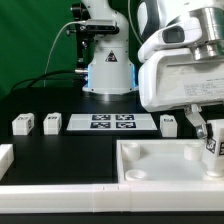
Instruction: Assemble one leg
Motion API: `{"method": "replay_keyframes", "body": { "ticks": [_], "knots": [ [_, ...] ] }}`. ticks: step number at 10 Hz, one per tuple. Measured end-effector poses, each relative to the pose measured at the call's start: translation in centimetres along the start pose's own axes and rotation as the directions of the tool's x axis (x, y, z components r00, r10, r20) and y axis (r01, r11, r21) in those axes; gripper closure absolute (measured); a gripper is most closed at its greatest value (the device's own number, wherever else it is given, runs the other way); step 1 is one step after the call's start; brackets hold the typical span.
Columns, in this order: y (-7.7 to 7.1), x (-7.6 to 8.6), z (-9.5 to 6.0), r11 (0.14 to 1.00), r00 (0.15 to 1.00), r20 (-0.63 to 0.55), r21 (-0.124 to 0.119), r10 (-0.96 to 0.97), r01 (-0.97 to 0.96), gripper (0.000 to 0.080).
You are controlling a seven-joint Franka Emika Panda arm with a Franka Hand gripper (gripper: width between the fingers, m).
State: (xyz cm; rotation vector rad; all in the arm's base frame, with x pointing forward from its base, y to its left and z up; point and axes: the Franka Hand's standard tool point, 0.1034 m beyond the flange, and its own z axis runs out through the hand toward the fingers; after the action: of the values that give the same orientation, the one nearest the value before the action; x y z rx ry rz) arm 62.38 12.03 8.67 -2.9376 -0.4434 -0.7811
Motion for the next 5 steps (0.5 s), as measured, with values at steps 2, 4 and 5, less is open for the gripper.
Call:
{"method": "replay_keyframes", "body": {
  "ticks": [2,4,5],
  "knots": [
    [-0.03,-0.47,0.39,1.0,1.0,0.007,0.001,-0.004,0.004,0.0506],
    [0.03,-0.47,0.44,1.0,1.0,-0.021,-0.004,-0.006,0.006,0.0506],
    [0.04,-0.47,0.43,1.0,0.999,-0.037,-0.007,-0.005,0.005,0.0506]
  ]
}}
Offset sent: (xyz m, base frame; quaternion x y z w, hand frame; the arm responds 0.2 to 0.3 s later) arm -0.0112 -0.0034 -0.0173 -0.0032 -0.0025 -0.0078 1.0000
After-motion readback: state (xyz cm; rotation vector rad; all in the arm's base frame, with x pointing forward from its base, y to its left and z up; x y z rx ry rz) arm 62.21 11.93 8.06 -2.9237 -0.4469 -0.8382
